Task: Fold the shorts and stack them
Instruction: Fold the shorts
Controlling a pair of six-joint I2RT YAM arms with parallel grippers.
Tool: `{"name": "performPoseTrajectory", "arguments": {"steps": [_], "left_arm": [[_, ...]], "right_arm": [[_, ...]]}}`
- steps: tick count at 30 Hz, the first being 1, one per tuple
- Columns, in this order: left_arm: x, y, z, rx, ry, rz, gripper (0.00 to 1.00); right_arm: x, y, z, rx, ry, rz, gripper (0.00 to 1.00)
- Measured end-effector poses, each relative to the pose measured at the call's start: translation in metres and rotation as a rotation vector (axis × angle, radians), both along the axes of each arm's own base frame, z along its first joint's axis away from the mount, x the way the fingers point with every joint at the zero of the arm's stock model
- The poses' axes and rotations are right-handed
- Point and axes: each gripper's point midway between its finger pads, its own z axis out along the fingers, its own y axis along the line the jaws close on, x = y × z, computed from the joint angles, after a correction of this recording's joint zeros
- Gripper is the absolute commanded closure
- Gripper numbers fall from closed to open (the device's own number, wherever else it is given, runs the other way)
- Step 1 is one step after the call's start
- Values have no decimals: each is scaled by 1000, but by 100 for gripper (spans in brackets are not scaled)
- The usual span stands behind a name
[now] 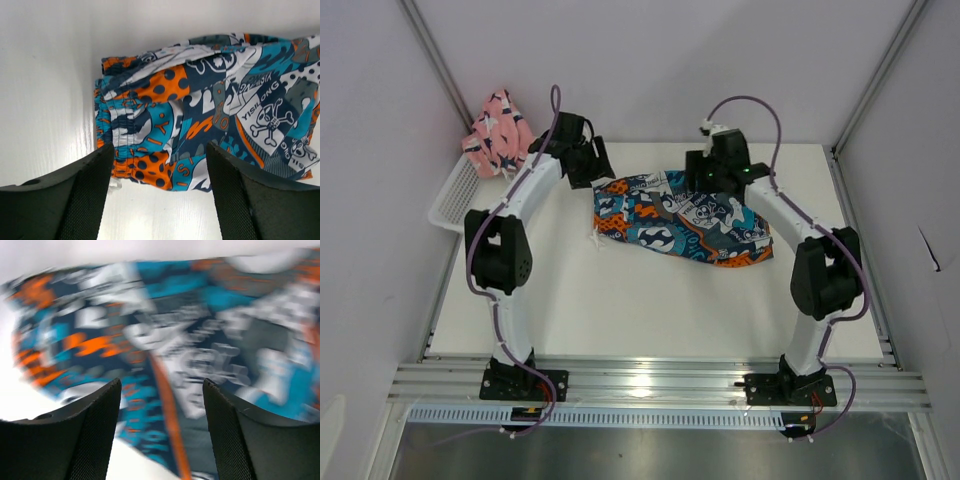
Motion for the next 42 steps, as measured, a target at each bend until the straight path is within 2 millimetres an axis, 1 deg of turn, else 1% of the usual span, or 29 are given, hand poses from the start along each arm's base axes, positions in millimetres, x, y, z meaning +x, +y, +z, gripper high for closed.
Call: {"name": "performPoseTrajectory", "arguments": {"steps": [1,2,3,4,5,6,7,8,11,15,18,21,24,26,27,28,29,31,33,35,36,39,42], "left_arm": [[3,1,0,-5,-1,1,29],[5,2,-1,-8,1,2,33],[6,2,-3,-11,6,3,34],[8,3,-5,-13,11,4,34],[9,4,-7,-14,17,4,38],[11,4,-9,-17,19,4,40],[14,3,-11,-23,23,0,42],[16,1,-13,-32,27,-7,47],[17,-5,-22,-67,50,-33,52],[15,-16,-33,-122,80,-77,52],[17,-22,-33,-160,78,-105,52],[17,-28,-29,-198,69,-132,55],[20,-33,-26,-227,52,-153,57],[22,-35,-30,-242,55,-162,60],[23,-37,-33,-251,60,-166,60],[24,-38,-38,-256,68,-167,61],[26,-39,-43,-262,76,-169,64],[29,-42,-55,-276,95,-170,67],[32,-45,-72,-287,127,-161,71],[34,-45,-88,-289,152,-153,74],[33,-45,-99,-289,175,-145,75],[31,-43,-120,-280,217,-123,82],[30,-40,-130,-266,239,-95,83]], "right_arm": [[-4,21,-2,19,-6,57,34],[-11,43,-6,36,0,113,35],[-18,60,-11,48,8,158,35],[-23,76,-18,64,22,199,37],[-28,89,-25,80,37,229,37],[-32,101,-33,98,56,256,38],[-35,110,-41,121,74,275,40],[-37,119,-46,147,89,292,41],[-39,143,-57,267,129,333,44],[-39,171,-64,441,173,380,46],[-40,189,-63,559,199,421,47],[-42,203,-65,647,238,455,50],[-45,213,-75,716,290,475,53],[-49,217,-84,748,329,484,56],[-50,218,-87,754,341,485,59],[-52,220,-92,760,359,485,61],[-55,221,-98,763,379,483,63],[-58,223,-111,755,409,472,70],[-62,223,-124,737,444,449,75],[-67,223,-136,713,478,419,76],[-70,223,-141,699,490,407,76],[-78,224,-150,675,511,396,77],[-86,226,-150,656,506,395,77]]}}
